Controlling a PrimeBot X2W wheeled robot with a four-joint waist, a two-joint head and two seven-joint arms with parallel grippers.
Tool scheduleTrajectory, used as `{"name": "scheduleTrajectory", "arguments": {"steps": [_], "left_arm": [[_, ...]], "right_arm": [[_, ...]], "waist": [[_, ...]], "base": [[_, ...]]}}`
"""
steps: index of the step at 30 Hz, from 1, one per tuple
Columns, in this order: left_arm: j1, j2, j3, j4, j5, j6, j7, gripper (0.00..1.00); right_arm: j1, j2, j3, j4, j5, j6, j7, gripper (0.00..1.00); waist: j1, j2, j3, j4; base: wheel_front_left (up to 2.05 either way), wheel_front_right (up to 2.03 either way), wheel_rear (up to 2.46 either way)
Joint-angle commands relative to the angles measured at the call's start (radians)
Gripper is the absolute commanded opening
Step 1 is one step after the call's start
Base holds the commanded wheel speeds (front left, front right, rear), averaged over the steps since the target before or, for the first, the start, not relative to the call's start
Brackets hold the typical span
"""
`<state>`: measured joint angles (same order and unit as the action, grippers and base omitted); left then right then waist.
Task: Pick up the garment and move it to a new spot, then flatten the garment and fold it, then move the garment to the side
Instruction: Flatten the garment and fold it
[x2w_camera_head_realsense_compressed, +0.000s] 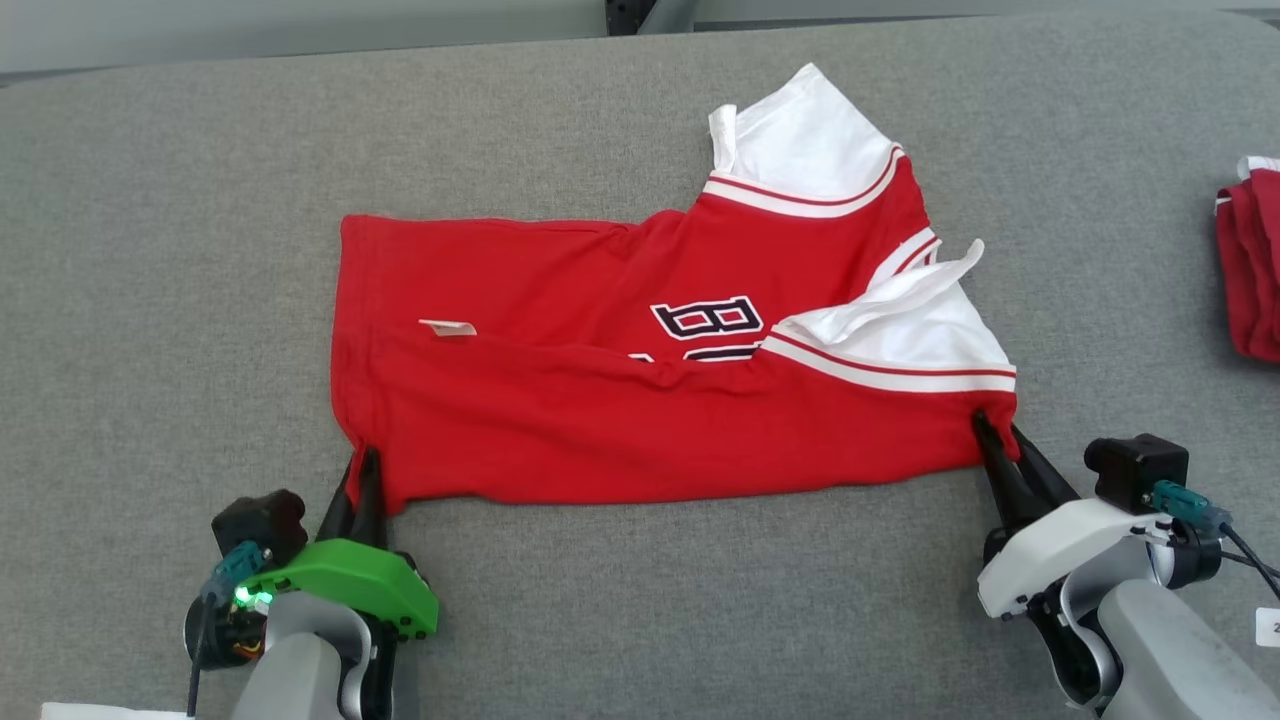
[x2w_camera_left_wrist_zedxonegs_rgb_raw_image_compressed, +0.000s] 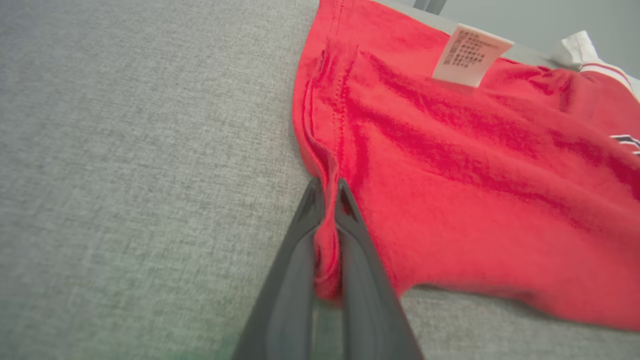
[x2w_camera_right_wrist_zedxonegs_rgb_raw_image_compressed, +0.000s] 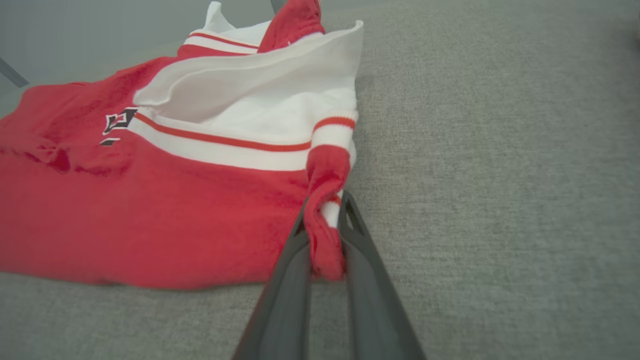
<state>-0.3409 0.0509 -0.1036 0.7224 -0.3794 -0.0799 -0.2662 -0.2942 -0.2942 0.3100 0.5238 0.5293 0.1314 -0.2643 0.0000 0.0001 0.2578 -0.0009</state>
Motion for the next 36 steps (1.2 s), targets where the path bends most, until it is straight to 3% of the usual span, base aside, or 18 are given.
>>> {"name": "scheduleTrajectory", "arguments": {"steps": [1, 8, 17, 18, 19, 20, 30, 36], "left_arm": [[0.039, 0.0, 0.001, 0.005, -0.01, -0.006, 0.003, 0.0], [0.187, 0.003, 0.052, 0.025, 0.017, 0.005, 0.003, 0.0], [0.341, 0.004, 0.094, 0.004, 0.082, 0.008, 0.003, 0.0], [0.349, 0.004, 0.092, 0.001, 0.085, 0.006, 0.003, 0.27], [0.356, 0.004, 0.091, -0.001, 0.091, 0.011, 0.003, 0.64], [0.359, 0.004, 0.091, -0.003, 0.085, 0.015, 0.003, 1.0], [0.253, 0.002, 0.053, -0.11, 0.099, 0.053, 0.003, 1.0], [0.091, 0.014, 0.055, -0.039, 0.137, 0.036, 0.003, 1.0]], "right_arm": [[0.02, 0.007, -0.003, 0.008, 0.005, -0.002, 0.0, 0.0], [0.111, 0.012, 0.024, 0.057, 0.036, -0.002, 0.0, 0.0], [0.248, -0.017, 0.041, 0.045, 0.116, -0.002, 0.0, 0.0], [0.254, -0.017, 0.046, 0.053, 0.127, -0.002, 0.0, 0.0], [0.256, -0.017, 0.047, 0.061, 0.135, -0.002, 0.0, 0.16], [0.254, -0.02, 0.046, 0.068, 0.138, -0.002, 0.0, 1.0], [0.149, -0.001, -0.045, -0.043, 0.011, -0.001, -0.001, 1.0], [0.022, 0.023, -0.047, -0.071, -0.059, -0.002, -0.001, 1.0]], "waist": [[0.0, -0.0001, -0.068, 0.004], [0.0, -0.0001, -0.255, -0.001], [0.0, -0.0001, -0.307, 0.015], [0.0, -0.0001, -0.302, 0.017], [0.0, -0.0001, -0.297, 0.019], [0.0, -0.0001, -0.291, 0.022], [0.0, -0.0001, -0.183, 0.046], [0.0, -0.0001, -0.092, 0.048]], "base": [[0.0, 0.0, 0.0], [0.0, 0.0, 0.0], [0.0, 0.0, 0.0], [0.0, 0.0, 0.0], [0.0, 0.0, 0.0], [0.0, 0.0, 0.0], [0.0, 0.0, 0.0], [0.0, 0.0, 0.0]]}}
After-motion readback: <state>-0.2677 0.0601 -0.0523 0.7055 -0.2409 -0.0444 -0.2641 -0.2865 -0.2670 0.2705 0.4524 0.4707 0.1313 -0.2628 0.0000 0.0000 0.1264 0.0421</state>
